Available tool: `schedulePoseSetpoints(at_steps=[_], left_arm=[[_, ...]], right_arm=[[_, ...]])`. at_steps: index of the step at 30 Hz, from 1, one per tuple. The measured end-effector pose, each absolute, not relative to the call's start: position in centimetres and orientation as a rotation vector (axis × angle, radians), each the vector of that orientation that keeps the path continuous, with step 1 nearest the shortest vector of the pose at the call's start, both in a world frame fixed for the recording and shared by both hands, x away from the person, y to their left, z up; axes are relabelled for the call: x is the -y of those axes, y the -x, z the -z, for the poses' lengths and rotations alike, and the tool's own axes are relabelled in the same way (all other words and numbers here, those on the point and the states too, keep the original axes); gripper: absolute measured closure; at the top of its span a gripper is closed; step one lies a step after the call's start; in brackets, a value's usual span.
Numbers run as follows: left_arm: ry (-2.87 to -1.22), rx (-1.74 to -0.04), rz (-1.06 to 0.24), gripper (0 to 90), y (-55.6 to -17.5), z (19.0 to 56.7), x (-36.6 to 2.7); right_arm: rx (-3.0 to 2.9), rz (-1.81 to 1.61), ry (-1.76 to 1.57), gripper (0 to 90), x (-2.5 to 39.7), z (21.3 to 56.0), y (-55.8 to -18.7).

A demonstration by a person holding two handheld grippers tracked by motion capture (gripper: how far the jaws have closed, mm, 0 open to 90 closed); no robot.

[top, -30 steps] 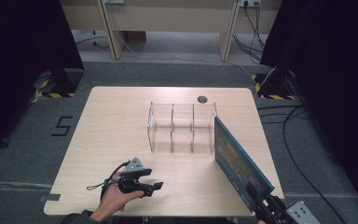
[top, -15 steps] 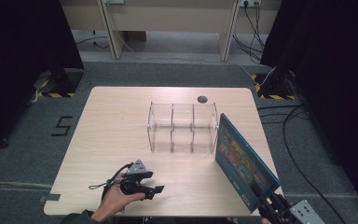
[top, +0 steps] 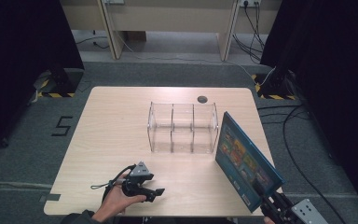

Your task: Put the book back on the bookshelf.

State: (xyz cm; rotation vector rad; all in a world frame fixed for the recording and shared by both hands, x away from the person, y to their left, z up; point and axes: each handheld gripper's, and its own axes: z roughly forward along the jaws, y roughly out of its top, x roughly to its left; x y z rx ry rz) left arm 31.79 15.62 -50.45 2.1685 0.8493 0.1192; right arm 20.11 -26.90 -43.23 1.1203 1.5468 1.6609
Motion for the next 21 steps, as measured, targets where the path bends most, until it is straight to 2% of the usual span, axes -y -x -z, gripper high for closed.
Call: schedulePoseSetpoints(at_steps=[5, 11, 14, 21], left_arm=[[-2.274, -0.785, -0.181, 23.1, -31.5, 51.1, -15.0], [-2.271, -0.762, -0.203, 21.3, -31.4, 51.3, -14.9], [-2.289, -0.686, -0.266, 13.6, -31.1, 51.8, -14.7], [-2.276, -0.683, -0.265, 11.6, -30.9, 52.0, -14.6]], right_arm=[[-1.552, -1.649, -1.108, 77.2, 27.0, 43.2, -20.2], [-1.553, -1.648, -1.104, 77.4, 27.2, 43.3, -20.3], [-1.552, -1.64, -1.107, 77.4, 27.4, 43.4, -20.3], [-1.556, -1.628, -1.116, 77.4, 27.6, 43.6, -20.4]])
